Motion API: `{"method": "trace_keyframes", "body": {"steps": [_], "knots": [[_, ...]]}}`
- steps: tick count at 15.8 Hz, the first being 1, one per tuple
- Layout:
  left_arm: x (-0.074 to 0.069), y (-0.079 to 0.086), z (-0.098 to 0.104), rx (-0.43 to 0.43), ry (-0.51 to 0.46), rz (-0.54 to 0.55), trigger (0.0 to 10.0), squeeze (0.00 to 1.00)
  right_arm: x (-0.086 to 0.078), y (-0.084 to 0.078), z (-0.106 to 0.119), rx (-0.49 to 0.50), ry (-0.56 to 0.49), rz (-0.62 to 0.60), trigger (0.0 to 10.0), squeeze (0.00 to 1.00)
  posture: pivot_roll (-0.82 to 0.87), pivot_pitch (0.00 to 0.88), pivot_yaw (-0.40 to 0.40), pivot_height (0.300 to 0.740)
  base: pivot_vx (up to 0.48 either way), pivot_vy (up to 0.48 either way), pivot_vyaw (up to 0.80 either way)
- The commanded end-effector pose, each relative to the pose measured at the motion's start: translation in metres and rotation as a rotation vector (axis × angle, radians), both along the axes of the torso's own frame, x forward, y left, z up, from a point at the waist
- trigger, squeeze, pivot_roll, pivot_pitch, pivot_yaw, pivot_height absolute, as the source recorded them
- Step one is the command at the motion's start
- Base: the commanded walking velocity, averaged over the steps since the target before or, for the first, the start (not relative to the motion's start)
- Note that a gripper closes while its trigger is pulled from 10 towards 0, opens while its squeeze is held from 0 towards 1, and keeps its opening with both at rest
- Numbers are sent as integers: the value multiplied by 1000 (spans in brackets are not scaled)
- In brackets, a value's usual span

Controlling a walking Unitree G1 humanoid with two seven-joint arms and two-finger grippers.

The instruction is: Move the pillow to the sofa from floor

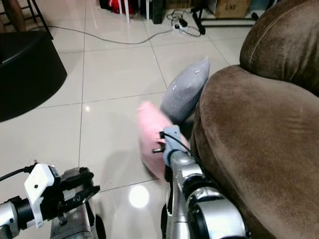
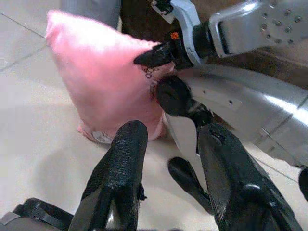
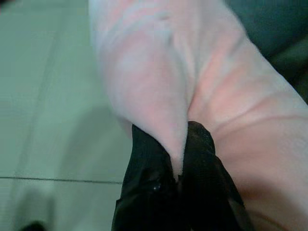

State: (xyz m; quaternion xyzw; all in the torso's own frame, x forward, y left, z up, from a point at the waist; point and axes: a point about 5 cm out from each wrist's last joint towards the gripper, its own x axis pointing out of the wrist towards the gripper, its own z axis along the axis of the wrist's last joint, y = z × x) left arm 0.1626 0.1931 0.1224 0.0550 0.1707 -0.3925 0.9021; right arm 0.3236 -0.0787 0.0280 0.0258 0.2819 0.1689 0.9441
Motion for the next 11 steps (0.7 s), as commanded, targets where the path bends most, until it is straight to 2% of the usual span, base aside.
{"method": "trace_keyframes", "body": {"steps": [1,4,5,6,8,9,10,11], "knots": [[1,6,-2,18,-10,41,10000,0,4,9,11,82,-50,45,0,0,3,0,-30,438,0,0,0],[6,17,1,58,-63,129,10000,0,4,7,40,210,-186,73,0,0,-7,0,-28,438,0,0,0],[13,21,5,71,-106,192,10000,0,3,-3,60,266,-257,47,0,0,-5,0,-25,438,0,0,0],[16,22,8,74,-134,226,10000,0,2,-10,71,288,-294,30,0,0,-4,0,-26,438,0,0,0],[25,20,21,67,-220,301,10000,0,-7,-28,102,403,-387,-41,275,0,-9,0,-12,438,0,0,0],[28,17,27,78,-260,319,10000,0,-17,-34,115,451,-398,-52,10000,0,-12,0,-5,438,0,0,0],[34,14,35,91,-315,354,10000,0,-28,-38,127,423,-434,-38,10000,0,-14,0,-1,438,0,0,0],[41,15,42,103,-360,392,10000,0,-32,-44,131,363,-448,-77,10000,0,-14,0,-1,438,0,0,0]]}}
